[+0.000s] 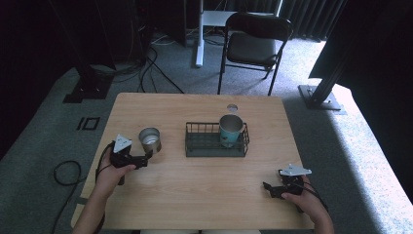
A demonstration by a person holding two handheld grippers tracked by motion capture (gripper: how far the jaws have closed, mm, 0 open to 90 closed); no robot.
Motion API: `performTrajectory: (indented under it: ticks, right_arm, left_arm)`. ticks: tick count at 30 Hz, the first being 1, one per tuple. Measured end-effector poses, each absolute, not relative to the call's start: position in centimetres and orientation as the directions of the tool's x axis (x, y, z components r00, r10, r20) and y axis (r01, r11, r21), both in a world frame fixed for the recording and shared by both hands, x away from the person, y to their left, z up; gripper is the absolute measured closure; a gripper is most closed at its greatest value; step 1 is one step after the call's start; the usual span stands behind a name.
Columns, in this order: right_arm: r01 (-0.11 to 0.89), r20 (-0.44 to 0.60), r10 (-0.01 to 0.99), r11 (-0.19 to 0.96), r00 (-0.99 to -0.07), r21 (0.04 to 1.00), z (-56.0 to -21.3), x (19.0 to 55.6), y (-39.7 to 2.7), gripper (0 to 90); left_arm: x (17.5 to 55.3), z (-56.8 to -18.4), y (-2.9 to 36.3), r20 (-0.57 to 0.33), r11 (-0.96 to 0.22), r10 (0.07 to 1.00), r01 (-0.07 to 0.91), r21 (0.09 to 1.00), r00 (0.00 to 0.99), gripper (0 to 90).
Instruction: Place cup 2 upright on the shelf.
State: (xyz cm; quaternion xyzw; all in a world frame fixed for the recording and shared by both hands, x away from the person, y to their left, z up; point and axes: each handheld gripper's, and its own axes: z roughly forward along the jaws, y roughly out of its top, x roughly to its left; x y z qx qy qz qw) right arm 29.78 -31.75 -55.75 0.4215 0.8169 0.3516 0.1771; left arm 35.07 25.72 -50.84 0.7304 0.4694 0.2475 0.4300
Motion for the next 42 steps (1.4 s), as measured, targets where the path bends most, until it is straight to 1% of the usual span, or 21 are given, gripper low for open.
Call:
performTrajectory:
  ticks: [23,28,31,34,39,40,41,42]
  right_arm:
    - [0.564,0.007,0.813,0.397,-0.582,0.724,-55.8,29.8,-31.8,11.8]
    - [0.564,0.007,0.813,0.397,-0.582,0.724,-55.7,29.8,-31.8,11.8]
    - [0.564,0.007,0.813,0.397,-0.582,0.724,-55.8,29.8,-31.8,11.8]
    - [0.564,0.007,0.813,0.397,-0.582,0.724,-55.7,29.8,-31.8,11.8]
    - [0.564,0.007,0.813,0.397,-0.582,0.724,-55.7,29.8,-31.8,11.8]
    - [0.564,0.007,0.813,0.397,-0.582,0.724,-55.7,29.8,-31.8,11.8]
    - [0.564,0.008,0.813,0.397,-0.582,0.724,-55.7,29.8,-31.8,11.8]
    - [0.564,0.008,0.814,0.396,-0.581,0.724,-55.8,29.8,-31.8,11.8]
  left_arm:
    - [38.7,-50.9,24.2,-0.016,-0.191,0.899,0.425,0.885,0.438,1.0]
    - [39.2,-51.4,23.7,0.005,-0.208,0.9,0.418,0.884,0.437,1.0]
    - [39.3,-51.7,23.6,0.003,-0.211,0.896,0.421,0.882,0.444,1.0]
    - [39.8,-51.8,23.5,0.002,-0.203,0.903,0.422,0.883,0.429,1.0]
    - [40.0,-51.8,23.4,0.008,-0.2,0.903,0.404,0.892,0.43,1.0]
    - [40.0,-51.9,23.3,0.017,-0.206,0.903,0.398,0.894,0.429,1.5]
    - [40.0,-51.9,23.2,0.017,-0.202,0.905,0.396,0.896,0.425,5.3]
    - [40.0,-51.9,23.2,0.016,-0.196,0.908,0.39,0.9,0.419,5.9]
